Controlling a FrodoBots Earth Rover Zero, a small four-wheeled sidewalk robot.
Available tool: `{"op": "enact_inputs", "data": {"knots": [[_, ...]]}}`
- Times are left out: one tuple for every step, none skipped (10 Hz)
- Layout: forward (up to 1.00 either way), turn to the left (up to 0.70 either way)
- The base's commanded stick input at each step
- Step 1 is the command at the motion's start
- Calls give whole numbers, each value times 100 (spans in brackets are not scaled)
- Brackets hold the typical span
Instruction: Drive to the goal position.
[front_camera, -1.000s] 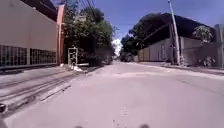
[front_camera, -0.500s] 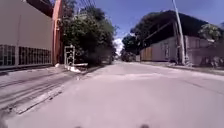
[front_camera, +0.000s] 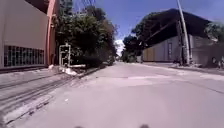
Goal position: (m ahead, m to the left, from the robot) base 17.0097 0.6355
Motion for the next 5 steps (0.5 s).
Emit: {"op": "enact_inputs", "data": {"knots": [[100, 0], [100, 0], [100, 0], [100, 0], [100, 0]]}}
